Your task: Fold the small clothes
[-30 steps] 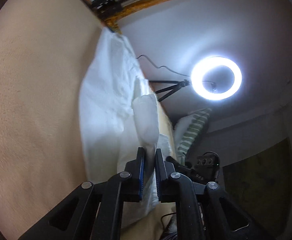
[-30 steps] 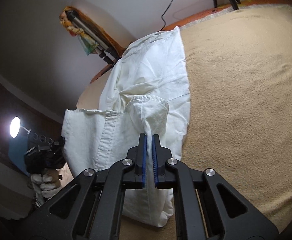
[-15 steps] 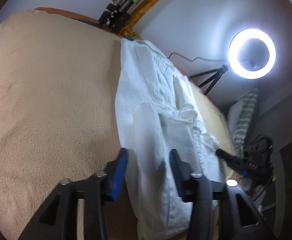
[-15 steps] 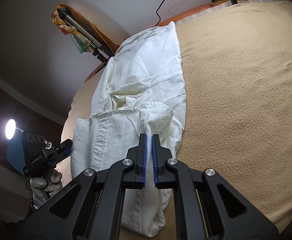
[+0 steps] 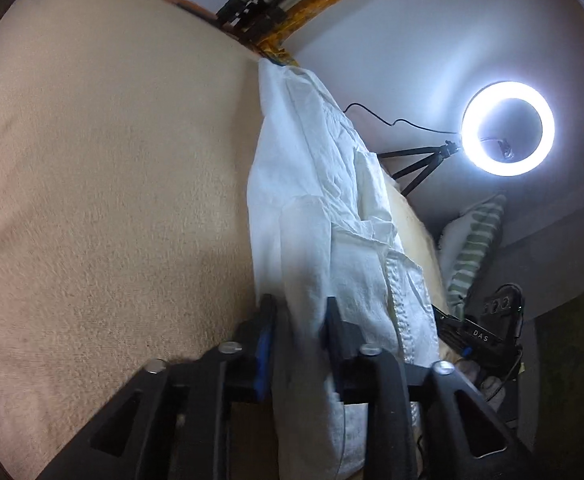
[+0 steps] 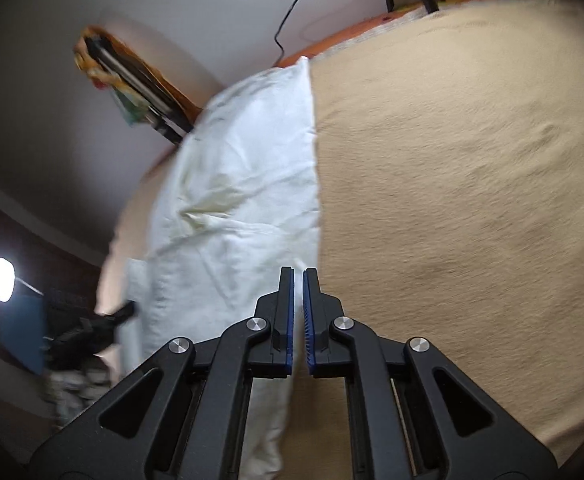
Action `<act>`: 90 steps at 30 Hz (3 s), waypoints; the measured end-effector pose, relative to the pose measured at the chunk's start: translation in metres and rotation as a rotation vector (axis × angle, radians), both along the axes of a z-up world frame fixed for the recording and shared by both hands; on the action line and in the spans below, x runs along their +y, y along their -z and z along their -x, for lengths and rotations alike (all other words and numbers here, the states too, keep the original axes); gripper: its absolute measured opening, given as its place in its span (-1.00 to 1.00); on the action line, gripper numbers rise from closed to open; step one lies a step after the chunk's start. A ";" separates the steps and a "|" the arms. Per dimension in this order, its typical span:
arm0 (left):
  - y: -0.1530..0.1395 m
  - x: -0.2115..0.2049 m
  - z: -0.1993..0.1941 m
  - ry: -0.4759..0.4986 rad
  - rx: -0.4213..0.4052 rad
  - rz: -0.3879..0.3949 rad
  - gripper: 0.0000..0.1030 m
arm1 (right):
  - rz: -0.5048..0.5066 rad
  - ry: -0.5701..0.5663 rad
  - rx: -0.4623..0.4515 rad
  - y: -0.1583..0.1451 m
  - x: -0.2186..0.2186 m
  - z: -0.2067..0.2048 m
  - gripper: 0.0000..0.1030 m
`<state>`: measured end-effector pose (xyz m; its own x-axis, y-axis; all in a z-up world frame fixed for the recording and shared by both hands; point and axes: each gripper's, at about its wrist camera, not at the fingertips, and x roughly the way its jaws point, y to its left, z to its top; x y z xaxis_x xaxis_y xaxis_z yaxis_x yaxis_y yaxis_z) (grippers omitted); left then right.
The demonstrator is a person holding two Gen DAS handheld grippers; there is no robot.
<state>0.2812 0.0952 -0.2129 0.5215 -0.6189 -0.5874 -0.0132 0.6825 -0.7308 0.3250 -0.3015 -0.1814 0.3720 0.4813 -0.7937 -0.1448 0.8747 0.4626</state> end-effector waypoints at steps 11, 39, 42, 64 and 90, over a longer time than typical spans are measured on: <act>-0.067 -0.038 0.030 0.051 -0.260 -0.353 -0.33 | 0.021 -0.154 -0.214 -0.043 0.047 0.028 -0.88; -0.072 -0.057 0.033 -0.054 -0.276 -0.633 -0.17 | 0.275 -0.113 -0.270 -0.052 0.057 0.025 -0.84; -0.078 -0.061 0.030 -0.048 -0.289 -0.637 -0.17 | 0.268 -0.110 -0.285 -0.057 0.057 0.022 -0.82; -0.071 -0.046 -0.049 0.007 -0.253 -0.608 -0.07 | 0.279 -0.192 -0.267 -0.046 0.067 -0.036 -0.82; -0.014 -0.009 -0.227 -0.011 -0.083 -0.353 -0.14 | 0.027 -0.057 -0.072 0.011 0.051 -0.211 -0.37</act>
<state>0.5079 0.0860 -0.1991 0.5821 -0.3798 -0.7190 0.0276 0.8929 -0.4493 0.5360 -0.2504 -0.1928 0.4011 0.4821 -0.7789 -0.2268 0.8761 0.4254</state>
